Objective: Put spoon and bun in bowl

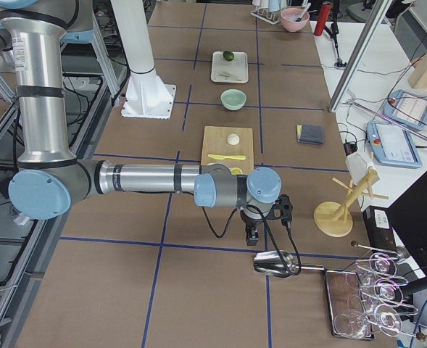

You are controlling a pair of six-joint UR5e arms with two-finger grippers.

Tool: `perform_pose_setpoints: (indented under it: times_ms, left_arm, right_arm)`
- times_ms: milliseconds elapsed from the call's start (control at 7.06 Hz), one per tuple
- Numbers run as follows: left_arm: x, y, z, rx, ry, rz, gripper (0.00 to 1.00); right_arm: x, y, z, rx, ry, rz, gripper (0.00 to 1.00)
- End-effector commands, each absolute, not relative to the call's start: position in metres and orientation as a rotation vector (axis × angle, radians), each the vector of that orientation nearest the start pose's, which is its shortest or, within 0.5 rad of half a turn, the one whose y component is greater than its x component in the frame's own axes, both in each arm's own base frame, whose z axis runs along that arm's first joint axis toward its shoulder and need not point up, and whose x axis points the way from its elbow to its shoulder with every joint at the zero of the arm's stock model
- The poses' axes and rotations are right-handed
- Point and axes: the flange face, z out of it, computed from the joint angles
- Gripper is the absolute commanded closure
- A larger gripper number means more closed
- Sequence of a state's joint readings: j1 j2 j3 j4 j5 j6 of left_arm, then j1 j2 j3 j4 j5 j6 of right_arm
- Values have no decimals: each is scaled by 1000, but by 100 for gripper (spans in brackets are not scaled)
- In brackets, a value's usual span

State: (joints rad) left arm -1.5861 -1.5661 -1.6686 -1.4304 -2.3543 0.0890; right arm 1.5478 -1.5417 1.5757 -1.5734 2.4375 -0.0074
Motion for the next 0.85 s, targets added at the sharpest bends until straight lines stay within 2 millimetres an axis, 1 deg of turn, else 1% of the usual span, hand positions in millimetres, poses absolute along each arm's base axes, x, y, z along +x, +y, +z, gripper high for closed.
perform_pose_setpoints:
  times_ms: [0,142,283,425,566,708]
  left_arm:
    - [-70,-486,618,13,786,58,0]
    - [-69,-488,598,52,787,71,0]
    - [-64,-499,573,117,783,109,0]
    - [-45,-508,554,188,783,179,0]
    - [-19,-515,542,236,787,252,0]
    - [1,-523,517,244,798,242,0]
  right_arm:
    - [46,-508,635,29,-862,-45,0]
    - [46,-509,634,29,-862,-43,0]
    - [46,-512,625,27,-865,-10,0]
    - [44,-522,612,20,-868,42,0]
    - [37,-535,598,58,-869,17,0]
    - [36,-538,591,96,-873,3,0]
